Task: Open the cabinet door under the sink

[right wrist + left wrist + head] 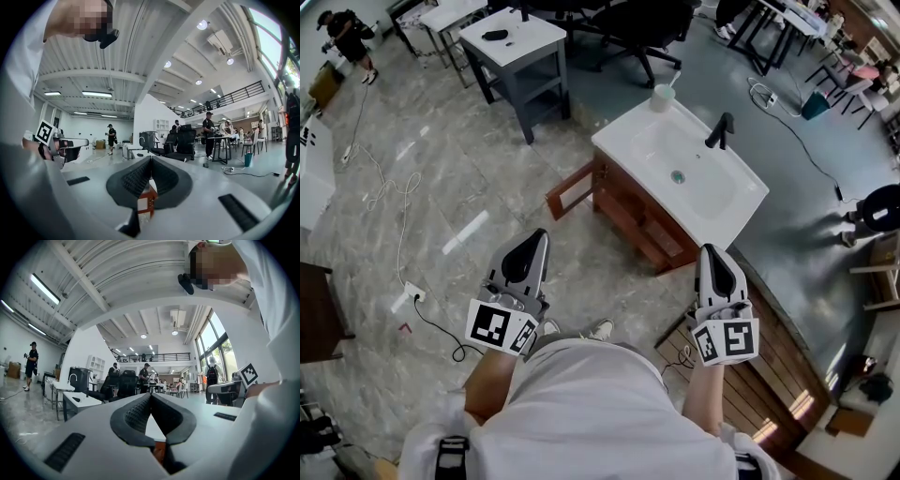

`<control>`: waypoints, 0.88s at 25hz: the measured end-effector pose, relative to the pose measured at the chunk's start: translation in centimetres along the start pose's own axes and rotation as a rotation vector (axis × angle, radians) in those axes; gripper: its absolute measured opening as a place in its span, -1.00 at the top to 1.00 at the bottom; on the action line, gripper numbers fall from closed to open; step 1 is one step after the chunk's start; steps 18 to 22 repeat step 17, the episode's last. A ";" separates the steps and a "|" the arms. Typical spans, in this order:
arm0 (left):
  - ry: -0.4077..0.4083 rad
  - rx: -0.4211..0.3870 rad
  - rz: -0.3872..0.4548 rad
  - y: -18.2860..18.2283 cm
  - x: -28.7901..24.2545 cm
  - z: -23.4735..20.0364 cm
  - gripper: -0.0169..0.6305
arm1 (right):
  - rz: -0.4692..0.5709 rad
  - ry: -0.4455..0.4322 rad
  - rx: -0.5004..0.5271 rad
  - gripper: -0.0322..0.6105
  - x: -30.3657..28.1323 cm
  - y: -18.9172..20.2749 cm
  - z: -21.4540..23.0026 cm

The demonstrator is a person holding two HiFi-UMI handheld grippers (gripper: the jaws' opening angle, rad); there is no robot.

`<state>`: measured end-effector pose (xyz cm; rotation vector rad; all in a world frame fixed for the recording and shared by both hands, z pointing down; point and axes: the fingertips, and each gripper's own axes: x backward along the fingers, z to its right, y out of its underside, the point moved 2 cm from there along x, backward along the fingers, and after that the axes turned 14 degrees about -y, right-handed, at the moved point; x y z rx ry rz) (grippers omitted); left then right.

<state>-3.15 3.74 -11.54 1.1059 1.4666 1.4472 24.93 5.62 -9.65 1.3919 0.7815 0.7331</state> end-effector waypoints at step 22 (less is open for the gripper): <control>-0.015 -0.005 -0.001 -0.2 1.1 -0.5 0.89 | 0.020 0.005 -0.004 0.80 0.5 -0.1 -0.6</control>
